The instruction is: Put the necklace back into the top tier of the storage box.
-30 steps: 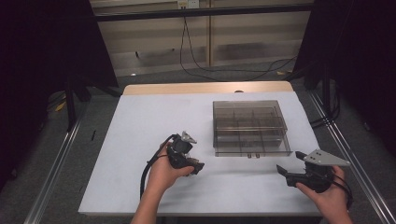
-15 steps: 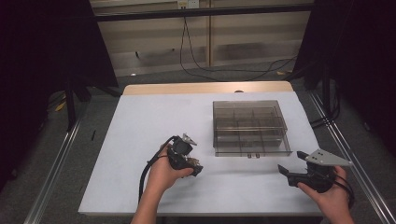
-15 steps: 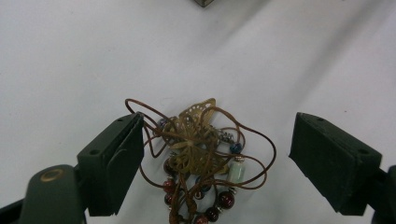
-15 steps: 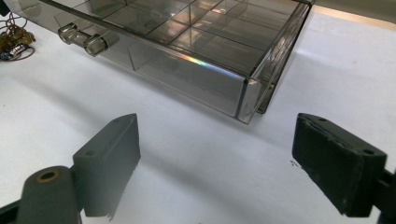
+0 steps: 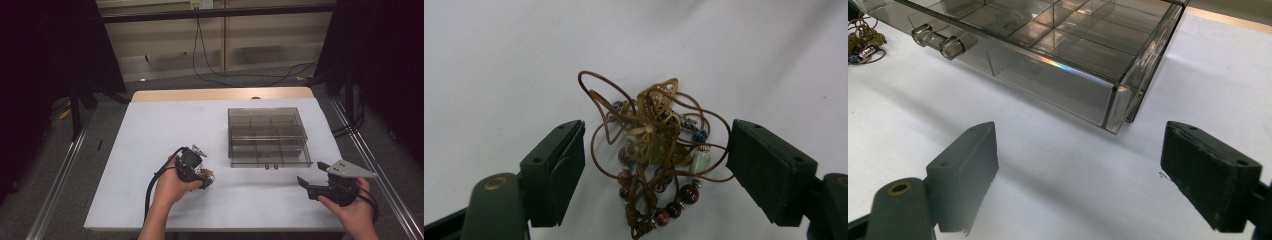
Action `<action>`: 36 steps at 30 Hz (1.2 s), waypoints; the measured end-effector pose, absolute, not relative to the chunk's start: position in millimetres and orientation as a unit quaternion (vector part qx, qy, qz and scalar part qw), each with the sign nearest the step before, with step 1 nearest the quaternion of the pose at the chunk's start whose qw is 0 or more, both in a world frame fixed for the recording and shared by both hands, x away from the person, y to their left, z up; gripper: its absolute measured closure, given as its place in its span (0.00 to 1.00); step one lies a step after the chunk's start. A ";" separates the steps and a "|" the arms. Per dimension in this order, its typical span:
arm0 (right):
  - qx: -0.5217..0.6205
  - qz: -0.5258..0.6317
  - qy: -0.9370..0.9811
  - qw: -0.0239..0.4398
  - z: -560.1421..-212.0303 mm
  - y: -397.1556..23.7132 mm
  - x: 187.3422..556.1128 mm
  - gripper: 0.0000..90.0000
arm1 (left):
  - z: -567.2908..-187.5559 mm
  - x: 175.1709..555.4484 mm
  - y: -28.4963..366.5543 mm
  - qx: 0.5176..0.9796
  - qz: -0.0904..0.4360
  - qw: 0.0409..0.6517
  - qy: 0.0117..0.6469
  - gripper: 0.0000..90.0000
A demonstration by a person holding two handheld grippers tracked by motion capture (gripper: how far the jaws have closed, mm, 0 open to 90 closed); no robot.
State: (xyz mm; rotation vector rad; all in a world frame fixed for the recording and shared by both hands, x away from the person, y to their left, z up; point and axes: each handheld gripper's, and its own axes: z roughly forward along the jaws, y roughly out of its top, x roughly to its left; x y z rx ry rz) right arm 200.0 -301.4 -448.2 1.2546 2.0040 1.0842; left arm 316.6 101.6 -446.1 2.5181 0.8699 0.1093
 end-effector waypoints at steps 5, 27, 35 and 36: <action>0.465 0.400 0.743 0.268 -448.9 -301.9 200.3 0.17 | -451.8 316.0 99.9 0.923 0.032 0.223 0.311 0.28; 0.464 0.398 0.745 0.267 -450.1 -301.2 201.8 0.17 | -447.7 315.1 102.1 0.933 0.009 0.164 0.320 0.82; 0.464 0.398 0.746 0.266 -449.9 -301.0 202.1 0.17 | -441.4 318.6 102.8 0.928 -0.005 0.180 0.326 0.90; 0.463 0.398 0.746 0.266 -450.1 -301.0 202.3 0.17 | -441.5 319.1 102.6 0.929 -0.007 0.177 0.324 0.90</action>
